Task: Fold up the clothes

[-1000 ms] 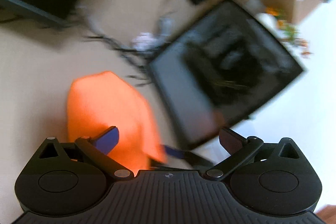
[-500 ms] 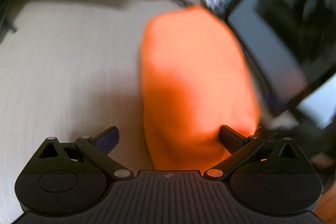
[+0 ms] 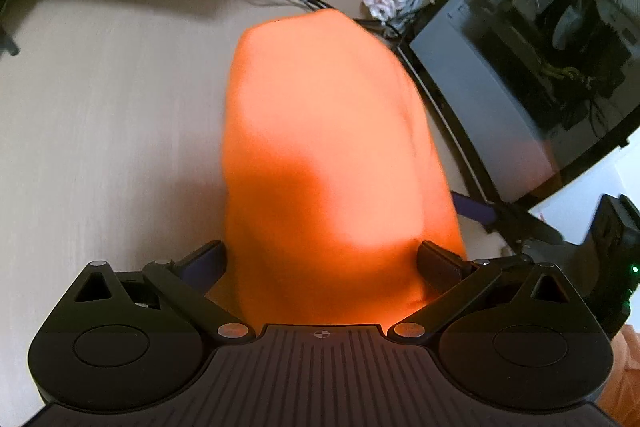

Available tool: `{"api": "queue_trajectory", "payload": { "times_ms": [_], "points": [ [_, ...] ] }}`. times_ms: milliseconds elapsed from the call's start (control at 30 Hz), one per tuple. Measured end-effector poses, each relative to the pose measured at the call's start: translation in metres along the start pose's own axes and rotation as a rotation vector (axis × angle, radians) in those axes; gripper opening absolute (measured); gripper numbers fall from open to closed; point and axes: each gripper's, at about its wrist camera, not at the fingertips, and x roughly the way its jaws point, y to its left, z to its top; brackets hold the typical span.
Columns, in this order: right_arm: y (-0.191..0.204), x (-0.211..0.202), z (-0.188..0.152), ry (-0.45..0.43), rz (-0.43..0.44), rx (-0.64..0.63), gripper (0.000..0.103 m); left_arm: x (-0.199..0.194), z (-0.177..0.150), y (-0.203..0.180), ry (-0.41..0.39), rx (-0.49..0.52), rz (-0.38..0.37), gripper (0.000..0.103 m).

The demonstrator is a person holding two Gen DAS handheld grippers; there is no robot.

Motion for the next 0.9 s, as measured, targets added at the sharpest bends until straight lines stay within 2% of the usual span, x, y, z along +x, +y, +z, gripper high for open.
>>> {"api": "queue_trajectory", "payload": {
  "times_ms": [100,300,367,433,500,567,667,733,767,900],
  "points": [
    [0.024,0.023,0.017,0.020,0.072,-0.075,0.100,-0.016,-0.001,0.014,-0.051,-0.019,0.040,0.103],
    [0.099,0.082,0.055,0.026,0.196,-0.290,0.101,-0.060,-0.015,0.081,-0.129,-0.134,0.147,0.103],
    [0.121,0.097,0.066,0.025,0.186,-0.362,0.103,-0.076,-0.018,0.099,-0.142,-0.141,0.178,0.103],
    [0.133,0.106,0.078,0.006,0.135,-0.404,0.103,-0.097,-0.014,0.114,-0.156,-0.132,0.211,0.103],
    [0.136,0.107,0.087,-0.016,0.079,-0.423,0.103,-0.124,-0.003,0.121,-0.216,-0.105,0.251,0.103],
    [0.133,0.102,0.094,-0.049,0.028,-0.429,0.103,-0.143,0.015,0.120,-0.292,-0.065,0.229,0.103],
    [0.129,0.085,0.098,-0.105,-0.005,-0.427,0.103,-0.150,0.048,0.111,-0.365,0.010,0.102,0.103],
    [0.131,0.064,0.096,-0.150,0.056,-0.425,0.103,-0.139,0.070,0.109,-0.374,0.050,0.000,0.103],
    [0.134,0.057,0.093,-0.155,0.106,-0.419,0.103,-0.129,0.075,0.115,-0.361,0.037,-0.008,0.103],
    [0.157,0.076,0.070,-0.023,0.246,-0.358,0.103,-0.083,0.089,0.145,-0.291,-0.046,0.000,0.103]
  ]
}}
